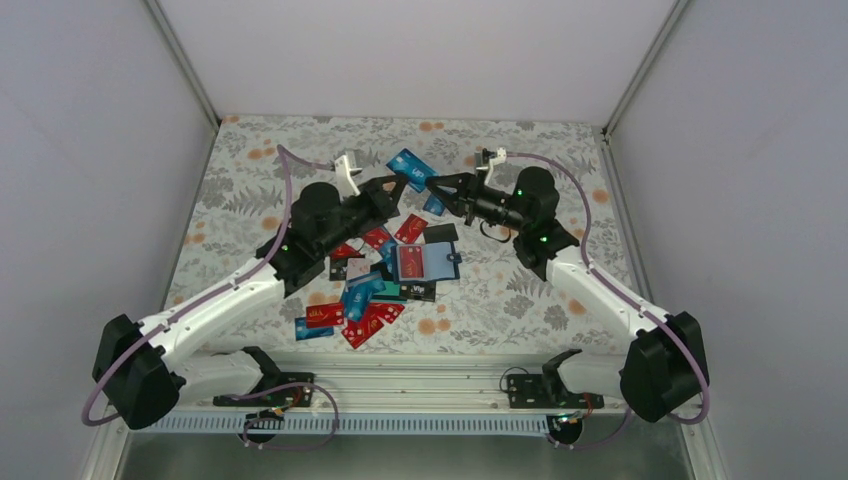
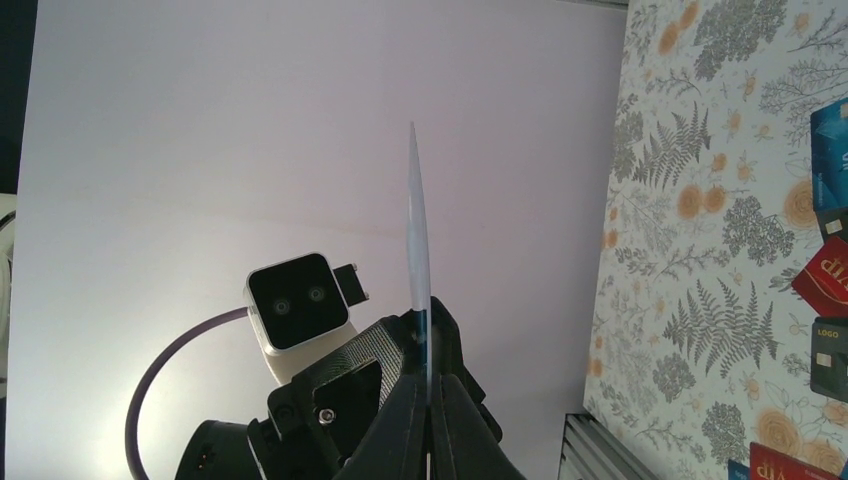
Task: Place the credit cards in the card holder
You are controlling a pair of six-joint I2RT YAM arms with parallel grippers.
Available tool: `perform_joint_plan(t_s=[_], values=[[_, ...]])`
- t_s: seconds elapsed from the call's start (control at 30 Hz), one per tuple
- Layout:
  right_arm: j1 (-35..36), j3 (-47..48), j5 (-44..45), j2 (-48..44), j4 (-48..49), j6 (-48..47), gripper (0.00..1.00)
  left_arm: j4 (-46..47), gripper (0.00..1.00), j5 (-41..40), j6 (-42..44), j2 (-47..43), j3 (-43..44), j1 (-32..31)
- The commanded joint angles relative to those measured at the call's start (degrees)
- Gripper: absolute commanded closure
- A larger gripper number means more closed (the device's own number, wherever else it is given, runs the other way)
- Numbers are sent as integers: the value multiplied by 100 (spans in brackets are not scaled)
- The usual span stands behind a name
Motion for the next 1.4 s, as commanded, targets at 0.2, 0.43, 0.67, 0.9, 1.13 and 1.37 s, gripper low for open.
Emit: perform_joint_plan(t_s=[0.2,0.43,0.67,0.9,1.13,1.37], values=[[-13,-91,-237,-153,225,-74,96,470,86,294,-65,272,231,48],[-15,-87,-238,-168,239,-120,96,525,78,399,-144,358,247,110],[-11,-108,-256,-160,248,-140,96,614,90,448,-220,390,206,147],[-11,-125,-300,-124,-23,-368,96,599,98,498,-274,444,165,192],[-247,191,80,-74,-2182,-2445,42,-1033,98,368,547,590,550,254],[-784,-432,693,-246,-3219,-4158,43,-1038,98,1009,1330,622,-382,345]])
